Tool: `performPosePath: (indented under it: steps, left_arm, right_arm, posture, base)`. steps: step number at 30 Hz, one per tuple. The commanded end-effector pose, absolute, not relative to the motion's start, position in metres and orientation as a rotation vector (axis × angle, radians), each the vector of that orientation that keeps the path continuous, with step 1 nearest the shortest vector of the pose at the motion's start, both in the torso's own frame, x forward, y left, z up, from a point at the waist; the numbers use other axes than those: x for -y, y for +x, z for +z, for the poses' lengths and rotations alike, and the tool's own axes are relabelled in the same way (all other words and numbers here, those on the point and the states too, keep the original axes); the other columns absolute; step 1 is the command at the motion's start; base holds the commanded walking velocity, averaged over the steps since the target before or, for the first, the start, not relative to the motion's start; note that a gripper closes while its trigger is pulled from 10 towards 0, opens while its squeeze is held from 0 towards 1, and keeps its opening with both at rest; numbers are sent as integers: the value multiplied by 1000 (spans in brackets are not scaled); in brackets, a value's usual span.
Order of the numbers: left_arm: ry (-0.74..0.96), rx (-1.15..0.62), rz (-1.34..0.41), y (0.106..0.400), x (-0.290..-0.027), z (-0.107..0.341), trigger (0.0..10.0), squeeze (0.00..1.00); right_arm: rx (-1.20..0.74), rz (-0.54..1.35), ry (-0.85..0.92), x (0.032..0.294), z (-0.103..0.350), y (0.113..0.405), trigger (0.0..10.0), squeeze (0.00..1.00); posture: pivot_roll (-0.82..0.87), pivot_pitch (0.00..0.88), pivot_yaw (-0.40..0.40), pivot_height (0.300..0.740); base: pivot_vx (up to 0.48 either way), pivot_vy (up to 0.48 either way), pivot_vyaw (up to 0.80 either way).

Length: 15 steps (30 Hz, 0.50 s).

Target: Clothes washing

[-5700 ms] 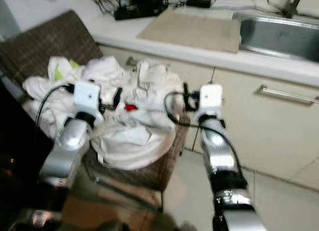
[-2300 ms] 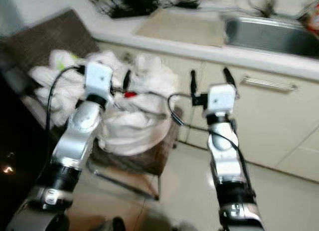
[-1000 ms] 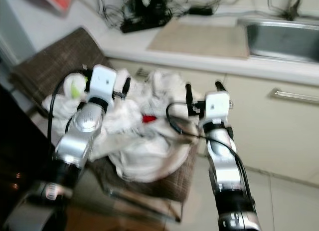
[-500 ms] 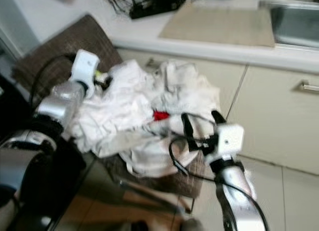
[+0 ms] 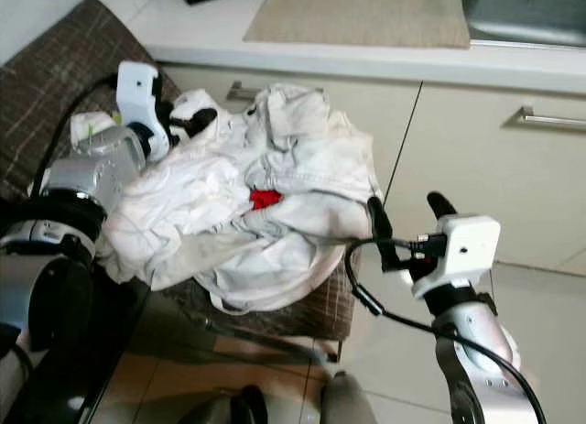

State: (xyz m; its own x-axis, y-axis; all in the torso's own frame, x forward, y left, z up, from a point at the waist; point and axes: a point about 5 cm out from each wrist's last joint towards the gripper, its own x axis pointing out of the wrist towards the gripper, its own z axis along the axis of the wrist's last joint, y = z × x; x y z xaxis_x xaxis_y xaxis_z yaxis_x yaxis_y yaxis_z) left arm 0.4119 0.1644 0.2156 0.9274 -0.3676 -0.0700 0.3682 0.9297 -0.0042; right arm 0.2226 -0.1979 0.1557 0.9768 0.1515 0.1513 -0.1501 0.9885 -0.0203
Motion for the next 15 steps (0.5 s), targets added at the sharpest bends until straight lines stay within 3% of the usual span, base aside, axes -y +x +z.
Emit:
performPosePath:
  steps: [1,3,6,9,15]
  left_arm:
    - [35,-59,-425,409,-162,211,10000,0]
    - [91,-44,-460,407,-154,206,10000,0]
    - [428,28,-501,402,-145,199,10000,0]
    - [623,55,-539,398,-146,193,10000,0]
    - [691,33,-512,396,-162,186,10000,0]
  right_arm:
    - [157,152,10,195,156,225,10000,0]
    - [161,144,24,193,155,231,10000,0]
    - [166,146,30,187,155,239,10000,0]
    - [163,147,33,183,153,242,10000,0]
    - [152,144,44,180,147,242,10000,0]
  posture:
    - [-417,158,165,740]
    - [-412,144,167,740]
    - [-405,130,168,740]
    - [-399,123,174,740]
    - [-382,123,180,740]
  base:
    - [0,0,0]
    - [0,0,0]
    - [0,0,0]
    - [0,0,0]
    - [0,0,0]
